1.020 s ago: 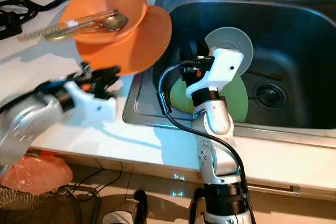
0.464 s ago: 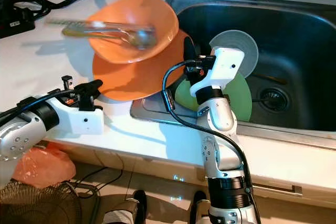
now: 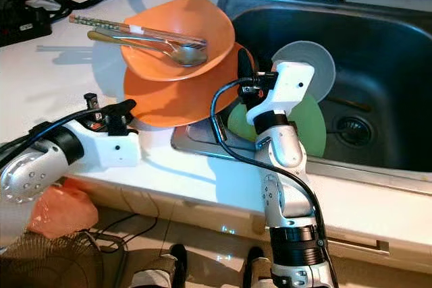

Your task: Kitchen organization

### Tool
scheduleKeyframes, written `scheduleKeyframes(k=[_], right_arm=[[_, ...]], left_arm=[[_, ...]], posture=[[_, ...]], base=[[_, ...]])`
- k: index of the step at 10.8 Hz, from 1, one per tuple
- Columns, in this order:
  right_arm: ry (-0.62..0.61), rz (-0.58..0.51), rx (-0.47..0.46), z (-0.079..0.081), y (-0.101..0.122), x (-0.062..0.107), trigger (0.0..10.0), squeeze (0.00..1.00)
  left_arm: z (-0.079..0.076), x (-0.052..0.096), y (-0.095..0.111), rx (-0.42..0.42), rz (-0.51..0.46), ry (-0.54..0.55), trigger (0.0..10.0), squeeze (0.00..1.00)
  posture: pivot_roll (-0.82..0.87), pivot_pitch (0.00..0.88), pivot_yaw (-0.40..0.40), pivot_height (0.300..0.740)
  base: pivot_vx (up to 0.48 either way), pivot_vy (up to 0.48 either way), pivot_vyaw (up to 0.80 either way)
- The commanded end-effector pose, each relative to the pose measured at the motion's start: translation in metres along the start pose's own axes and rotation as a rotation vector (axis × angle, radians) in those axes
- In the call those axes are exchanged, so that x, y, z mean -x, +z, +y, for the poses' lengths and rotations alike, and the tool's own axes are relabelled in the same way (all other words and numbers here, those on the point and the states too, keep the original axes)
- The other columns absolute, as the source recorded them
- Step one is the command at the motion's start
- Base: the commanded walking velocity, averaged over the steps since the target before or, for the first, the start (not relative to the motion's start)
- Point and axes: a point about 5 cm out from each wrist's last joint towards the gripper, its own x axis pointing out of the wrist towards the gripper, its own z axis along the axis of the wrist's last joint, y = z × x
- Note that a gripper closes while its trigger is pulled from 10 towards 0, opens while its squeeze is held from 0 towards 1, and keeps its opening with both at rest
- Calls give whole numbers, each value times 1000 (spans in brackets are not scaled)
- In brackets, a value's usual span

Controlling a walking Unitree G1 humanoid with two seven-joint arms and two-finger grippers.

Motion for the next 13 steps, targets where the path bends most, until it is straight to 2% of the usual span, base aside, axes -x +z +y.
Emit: scheduleKeyframes(k=[1, 2, 3, 6, 9, 12, 13], right_arm=[[-92, 122, -4, -27, -30, 16, 10000, 0], [-92, 122, -2, -28, -31, 15, 10000, 0], [-88, 121, -3, -27, -31, 14, 10000, 0], [-86, 120, -5, -27, -32, 12, 10000, 0], [-85, 115, -5, -27, -31, 10, 10000, 0], [-88, 113, -5, -28, -31, 10, 10000, 0], [-89, 113, -5, -28, -31, 10, 10000, 0]], left_arm=[[-17, -1, -1, 7, 22, -127, 10000, 0], [-6, -1, -1, 14, 46, -89, 10000, 0], [-3, -3, 3, 17, 39, -71, 10000, 0], [17, -11, 29, 70, -73, 38, 10000, 0], [19, -16, 42, 107, -132, 45, 10000, 0], [16, -13, 35, 48, -112, -4, 10000, 0], [9, -11, 31, 25, -102, -50, 10000, 0]], posture=[[244, 316, 91, 740], [253, 315, 90, 740], [257, 313, 87, 740], [266, 309, 84, 740], [255, 307, 86, 740], [257, 310, 85, 740], [258, 310, 85, 740]], base=[[0, 0, 0], [0, 0, 0], [0, 0, 0], [0, 0, 0], [0, 0, 0], [0, 0, 0], [0, 0, 0]])
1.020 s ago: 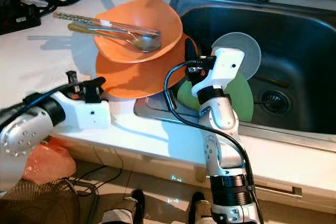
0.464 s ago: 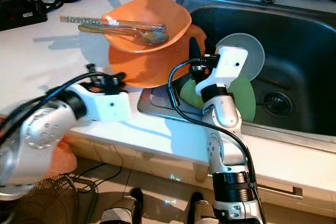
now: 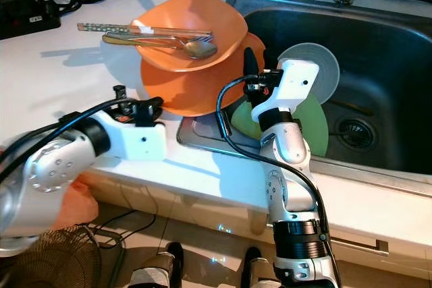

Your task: Kitchen organization

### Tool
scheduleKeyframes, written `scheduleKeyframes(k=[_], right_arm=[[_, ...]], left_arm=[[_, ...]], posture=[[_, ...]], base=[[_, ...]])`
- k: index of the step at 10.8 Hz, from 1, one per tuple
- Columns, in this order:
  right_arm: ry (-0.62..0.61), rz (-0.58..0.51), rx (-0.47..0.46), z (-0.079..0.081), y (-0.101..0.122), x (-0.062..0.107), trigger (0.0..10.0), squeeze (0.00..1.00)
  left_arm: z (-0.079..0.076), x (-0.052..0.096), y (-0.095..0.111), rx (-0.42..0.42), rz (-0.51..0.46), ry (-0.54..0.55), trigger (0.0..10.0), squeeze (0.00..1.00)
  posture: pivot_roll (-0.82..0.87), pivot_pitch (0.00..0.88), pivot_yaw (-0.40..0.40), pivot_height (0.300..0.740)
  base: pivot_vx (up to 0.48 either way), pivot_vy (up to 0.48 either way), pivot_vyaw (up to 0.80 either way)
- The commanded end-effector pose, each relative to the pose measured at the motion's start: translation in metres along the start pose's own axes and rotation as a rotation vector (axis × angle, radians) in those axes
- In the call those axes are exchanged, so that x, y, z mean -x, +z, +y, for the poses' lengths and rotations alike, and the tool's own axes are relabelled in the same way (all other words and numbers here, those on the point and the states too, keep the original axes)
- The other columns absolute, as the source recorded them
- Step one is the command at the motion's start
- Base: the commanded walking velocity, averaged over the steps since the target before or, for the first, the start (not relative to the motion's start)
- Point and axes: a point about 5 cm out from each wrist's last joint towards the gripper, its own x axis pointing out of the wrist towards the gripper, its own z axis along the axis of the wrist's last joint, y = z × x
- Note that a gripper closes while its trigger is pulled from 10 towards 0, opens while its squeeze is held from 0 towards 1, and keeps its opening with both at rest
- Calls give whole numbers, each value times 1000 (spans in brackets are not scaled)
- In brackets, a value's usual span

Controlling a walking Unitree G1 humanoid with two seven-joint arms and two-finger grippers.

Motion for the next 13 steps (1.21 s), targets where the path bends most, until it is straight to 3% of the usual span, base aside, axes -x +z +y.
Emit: scheduleKeyframes(k=[1, 2, 8, 10, 13], right_arm=[[-72, 119, -17, -20, -31, 16, 10000, 0], [-72, 119, -16, -20, -31, 16, 10000, 0], [-71, 118, -11, -21, -31, 15, 10000, 0], [-78, 112, -5, -23, -29, 14, 10000, 0], [-78, 107, -3, -24, -28, 12, 10000, 0]], left_arm=[[-8, 4, -4, -15, 14, -54, 10000, 0], [-7, 5, -7, -8, 25, -50, 10000, 1000], [0, 5, -5, 31, -3, -14, 10000, 1000], [3, 3, 1, 133, -65, -2, 10000, 1000], [5, 5, 7, 195, -127, -25, 10000, 1000]], posture=[[258, 311, 82, 740], [258, 311, 80, 740], [254, 308, 75, 740], [245, 302, 75, 740], [246, 291, 71, 740]], base=[[0, 0, 0], [0, 0, 0], [0, 0, 0], [0, 0, 0], [0, 0, 0]])
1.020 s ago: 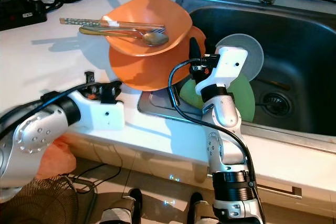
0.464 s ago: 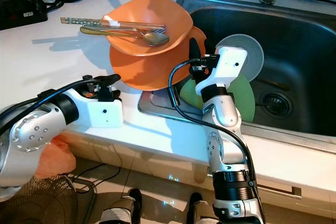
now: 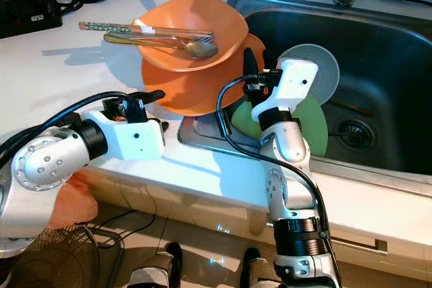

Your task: Kitchen organization

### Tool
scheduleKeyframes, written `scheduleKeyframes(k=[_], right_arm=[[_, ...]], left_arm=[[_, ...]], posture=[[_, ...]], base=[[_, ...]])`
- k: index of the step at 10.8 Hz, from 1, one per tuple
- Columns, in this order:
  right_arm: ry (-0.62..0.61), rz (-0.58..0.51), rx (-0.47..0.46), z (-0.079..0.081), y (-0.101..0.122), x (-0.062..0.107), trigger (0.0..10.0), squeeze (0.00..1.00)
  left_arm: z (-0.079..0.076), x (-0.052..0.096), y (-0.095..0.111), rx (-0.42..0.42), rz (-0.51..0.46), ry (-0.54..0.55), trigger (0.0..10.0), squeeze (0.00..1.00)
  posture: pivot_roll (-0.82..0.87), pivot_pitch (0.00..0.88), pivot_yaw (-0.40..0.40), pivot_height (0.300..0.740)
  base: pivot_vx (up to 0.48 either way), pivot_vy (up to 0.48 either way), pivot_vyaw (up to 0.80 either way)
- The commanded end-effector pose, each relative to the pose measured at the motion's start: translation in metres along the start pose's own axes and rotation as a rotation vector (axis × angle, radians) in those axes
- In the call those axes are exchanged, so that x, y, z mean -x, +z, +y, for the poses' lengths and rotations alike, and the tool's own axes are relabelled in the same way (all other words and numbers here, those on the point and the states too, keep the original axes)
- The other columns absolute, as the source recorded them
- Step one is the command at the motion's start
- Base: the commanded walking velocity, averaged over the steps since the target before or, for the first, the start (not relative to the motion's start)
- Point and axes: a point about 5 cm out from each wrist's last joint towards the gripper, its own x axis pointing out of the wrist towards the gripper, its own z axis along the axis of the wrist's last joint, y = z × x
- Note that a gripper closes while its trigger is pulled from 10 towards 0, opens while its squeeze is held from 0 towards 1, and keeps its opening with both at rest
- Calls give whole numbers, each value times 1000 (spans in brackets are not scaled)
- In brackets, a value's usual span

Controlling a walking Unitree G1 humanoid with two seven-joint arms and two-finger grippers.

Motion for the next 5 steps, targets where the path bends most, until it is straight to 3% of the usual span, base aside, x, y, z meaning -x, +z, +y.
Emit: scheduleKeyframes(k=[1, 2, 5], right_arm=[[-78, 101, -12, -22, -26, 14, 10000, 0], [-77, 100, -11, -22, -26, 14, 10000, 0], [-80, 94, -5, -24, -24, 12, 10000, 0]], left_arm=[[3, 5, 5, 8, -27, -4, 10000, 1000], [4, 5, 6, 27, -37, -7, 10000, 1000], [20, 5, 16, 274, -157, 74, 10000, 1000]], posture=[[247, 289, 71, 740], [248, 286, 70, 740], [245, 282, 65, 740]], base=[[0, 0, 0], [0, 0, 0], [0, 0, 0]])
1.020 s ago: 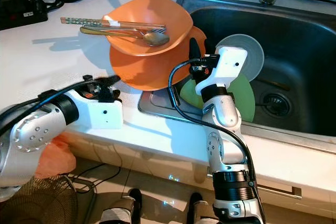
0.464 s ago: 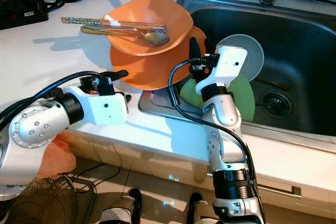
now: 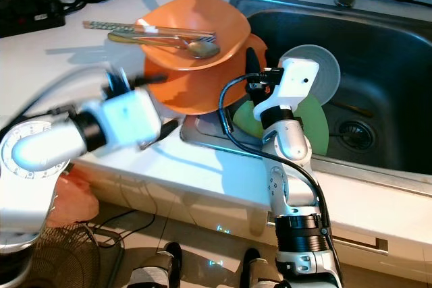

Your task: Kitchen organization

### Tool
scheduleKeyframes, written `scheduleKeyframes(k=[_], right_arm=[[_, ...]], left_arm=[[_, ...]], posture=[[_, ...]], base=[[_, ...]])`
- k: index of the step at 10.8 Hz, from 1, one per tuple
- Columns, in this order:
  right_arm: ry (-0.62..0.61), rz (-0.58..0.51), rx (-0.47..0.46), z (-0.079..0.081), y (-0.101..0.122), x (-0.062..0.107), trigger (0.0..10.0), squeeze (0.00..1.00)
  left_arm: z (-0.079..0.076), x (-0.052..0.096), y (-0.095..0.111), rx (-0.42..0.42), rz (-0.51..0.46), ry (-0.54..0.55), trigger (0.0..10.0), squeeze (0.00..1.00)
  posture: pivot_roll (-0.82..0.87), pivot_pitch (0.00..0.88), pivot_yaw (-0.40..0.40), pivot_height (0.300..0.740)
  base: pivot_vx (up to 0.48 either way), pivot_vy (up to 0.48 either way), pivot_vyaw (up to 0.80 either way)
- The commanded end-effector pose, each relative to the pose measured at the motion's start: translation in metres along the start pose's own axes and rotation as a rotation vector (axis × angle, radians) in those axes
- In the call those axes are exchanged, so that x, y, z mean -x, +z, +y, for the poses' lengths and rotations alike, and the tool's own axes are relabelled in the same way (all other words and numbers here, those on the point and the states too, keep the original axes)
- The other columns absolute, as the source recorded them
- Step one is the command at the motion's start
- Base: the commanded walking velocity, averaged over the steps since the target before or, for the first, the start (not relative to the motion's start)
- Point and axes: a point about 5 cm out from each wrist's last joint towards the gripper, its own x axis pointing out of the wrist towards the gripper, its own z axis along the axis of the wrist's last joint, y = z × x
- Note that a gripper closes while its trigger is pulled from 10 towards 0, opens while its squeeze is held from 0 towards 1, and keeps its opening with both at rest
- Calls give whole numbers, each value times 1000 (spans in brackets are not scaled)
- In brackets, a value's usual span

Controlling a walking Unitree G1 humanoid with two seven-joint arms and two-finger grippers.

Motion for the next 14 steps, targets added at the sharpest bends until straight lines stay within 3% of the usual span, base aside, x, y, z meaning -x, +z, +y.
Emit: scheduleKeyframes(k=[1, 2, 3, 6, 10, 14], right_arm=[[-71, 85, -17, -20, -23, 13, 10000, 0], [-77, 81, -13, -22, -22, 12, 10000, 0], [-87, 74, -7, -24, -20, 11, 10000, 0], [-148, 47, 16, -39, -12, 12, 10000, 0], [-361, 17, 107, -72, -4, 14, 10000, 0], [-378, 66, 256, -73, -13, 12, 10000, 0]], left_arm=[[4, 2, 9, 43, -51, 31, 10000, 1000], [5, -2, 16, 103, -107, 65, 10000, 271], [3, -5, 18, 144, -131, 66, 10000, 0], [4, -10, 19, 191, -153, 114, 10000, 0], [6, -19, 27, 245, -208, 187, 10000, 0], [13, -17, 33, 223, -218, 224, 10000, 0]], posture=[[242, 280, 63, 740], [235, 277, 61, 740], [226, 274, 60, 740], [213, 268, 55, 740], [206, 255, 48, 740], [220, 256, 47, 740]], base=[[0, 0, 0], [0, 0, 0], [0, 0, 0], [0, 0, 0], [0, 0, 0], [0, 0, 0]])
